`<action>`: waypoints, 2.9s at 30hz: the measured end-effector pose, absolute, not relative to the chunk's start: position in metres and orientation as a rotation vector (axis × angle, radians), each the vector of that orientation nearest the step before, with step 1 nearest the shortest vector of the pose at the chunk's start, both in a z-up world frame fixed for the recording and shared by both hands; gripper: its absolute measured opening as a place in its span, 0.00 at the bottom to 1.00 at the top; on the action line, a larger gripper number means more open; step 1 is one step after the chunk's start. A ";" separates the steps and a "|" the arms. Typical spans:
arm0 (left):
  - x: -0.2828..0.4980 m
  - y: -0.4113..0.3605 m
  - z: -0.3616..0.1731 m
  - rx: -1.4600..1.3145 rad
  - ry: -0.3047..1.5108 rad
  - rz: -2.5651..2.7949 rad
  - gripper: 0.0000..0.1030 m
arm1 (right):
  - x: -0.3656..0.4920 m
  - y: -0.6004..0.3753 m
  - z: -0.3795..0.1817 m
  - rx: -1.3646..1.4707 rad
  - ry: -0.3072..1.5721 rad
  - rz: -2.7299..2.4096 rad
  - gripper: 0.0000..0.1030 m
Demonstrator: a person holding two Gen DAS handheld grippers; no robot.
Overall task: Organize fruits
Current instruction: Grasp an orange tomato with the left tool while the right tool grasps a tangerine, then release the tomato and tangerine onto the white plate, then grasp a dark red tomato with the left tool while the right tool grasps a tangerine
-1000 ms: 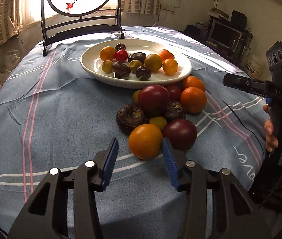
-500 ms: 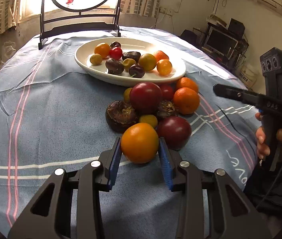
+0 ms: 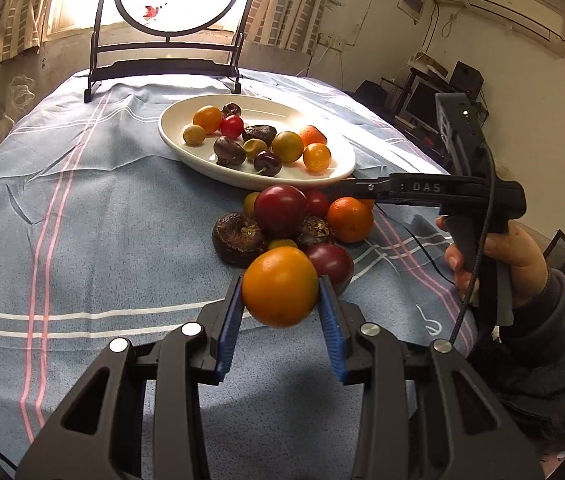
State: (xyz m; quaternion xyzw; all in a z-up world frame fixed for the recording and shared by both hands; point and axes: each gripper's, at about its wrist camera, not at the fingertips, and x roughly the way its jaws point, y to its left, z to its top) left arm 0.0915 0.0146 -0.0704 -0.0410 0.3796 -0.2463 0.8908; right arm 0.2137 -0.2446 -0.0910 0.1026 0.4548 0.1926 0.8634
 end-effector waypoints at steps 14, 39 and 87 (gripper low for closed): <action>0.103 0.022 -0.054 -0.124 0.754 -0.509 0.35 | 0.178 -0.276 -0.053 0.238 0.802 0.434 0.43; 0.256 0.011 -0.034 -0.207 0.802 -0.406 0.58 | 0.283 -0.238 -0.021 0.147 0.742 0.375 0.58; 0.088 -0.037 -0.081 -0.030 0.810 -0.463 0.39 | 0.136 -0.276 -0.077 0.258 0.745 0.594 0.40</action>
